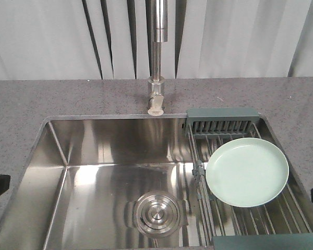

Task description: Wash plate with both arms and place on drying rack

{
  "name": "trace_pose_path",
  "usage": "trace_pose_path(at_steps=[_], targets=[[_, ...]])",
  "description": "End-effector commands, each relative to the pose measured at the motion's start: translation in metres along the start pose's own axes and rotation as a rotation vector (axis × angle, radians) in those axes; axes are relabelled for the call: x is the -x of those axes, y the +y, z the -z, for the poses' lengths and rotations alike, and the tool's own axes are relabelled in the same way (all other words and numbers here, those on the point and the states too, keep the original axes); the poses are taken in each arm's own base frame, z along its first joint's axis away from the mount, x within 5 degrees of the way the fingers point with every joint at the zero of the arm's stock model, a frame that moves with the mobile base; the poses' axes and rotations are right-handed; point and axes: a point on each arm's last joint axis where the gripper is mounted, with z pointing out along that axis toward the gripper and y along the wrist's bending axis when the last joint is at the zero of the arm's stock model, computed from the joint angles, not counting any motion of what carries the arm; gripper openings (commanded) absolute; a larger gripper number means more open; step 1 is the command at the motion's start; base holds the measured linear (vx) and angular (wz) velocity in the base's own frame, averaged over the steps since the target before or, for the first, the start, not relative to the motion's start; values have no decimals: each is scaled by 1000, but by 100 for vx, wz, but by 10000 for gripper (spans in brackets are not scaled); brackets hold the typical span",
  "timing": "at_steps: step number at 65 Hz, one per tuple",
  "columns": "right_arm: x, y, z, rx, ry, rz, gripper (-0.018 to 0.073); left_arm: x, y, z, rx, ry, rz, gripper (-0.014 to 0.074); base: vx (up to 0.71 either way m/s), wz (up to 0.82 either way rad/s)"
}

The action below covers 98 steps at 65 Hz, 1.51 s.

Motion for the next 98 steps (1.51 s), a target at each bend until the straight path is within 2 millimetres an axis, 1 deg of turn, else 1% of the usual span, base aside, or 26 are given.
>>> trace_pose_path(at_steps=[1,69,89,98], targets=[[11,-1,9,-15,-92,22,329,10,-2,7,-19,-82,5,585,0,0],[10,-1,9,-12,-92,19,329,11,-2,7,-19,-84,5,585,0,0],[10,-1,9,-12,-91,19,329,15,-4,6,-37,-131,10,585,0,0],[10,-1,9,-12,-91,19,329,21,-5,5,-47,-171,9,585,0,0]])
